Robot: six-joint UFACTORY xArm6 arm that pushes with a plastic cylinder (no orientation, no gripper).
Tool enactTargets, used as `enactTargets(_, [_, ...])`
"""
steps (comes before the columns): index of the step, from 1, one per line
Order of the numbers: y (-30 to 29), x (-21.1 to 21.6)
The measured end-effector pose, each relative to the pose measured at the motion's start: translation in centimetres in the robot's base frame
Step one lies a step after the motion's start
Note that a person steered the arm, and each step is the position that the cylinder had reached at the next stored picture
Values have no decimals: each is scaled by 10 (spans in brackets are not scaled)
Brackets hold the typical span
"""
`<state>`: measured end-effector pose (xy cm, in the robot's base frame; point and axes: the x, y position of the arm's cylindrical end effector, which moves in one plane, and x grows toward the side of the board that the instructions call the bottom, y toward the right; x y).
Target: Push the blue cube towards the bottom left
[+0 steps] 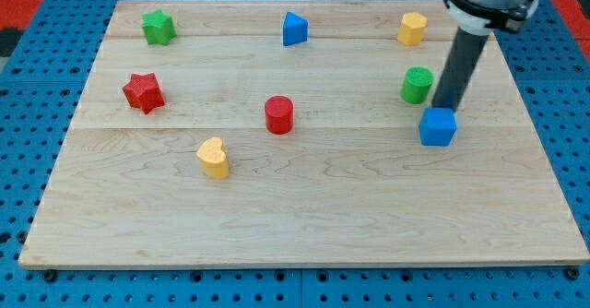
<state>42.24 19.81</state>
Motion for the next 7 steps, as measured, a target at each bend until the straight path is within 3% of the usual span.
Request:
enactTargets(1, [-50, 56])
enactTargets(3, [-54, 111])
enactTargets(4, [-127, 107])
enactTargets(7, [-110, 102])
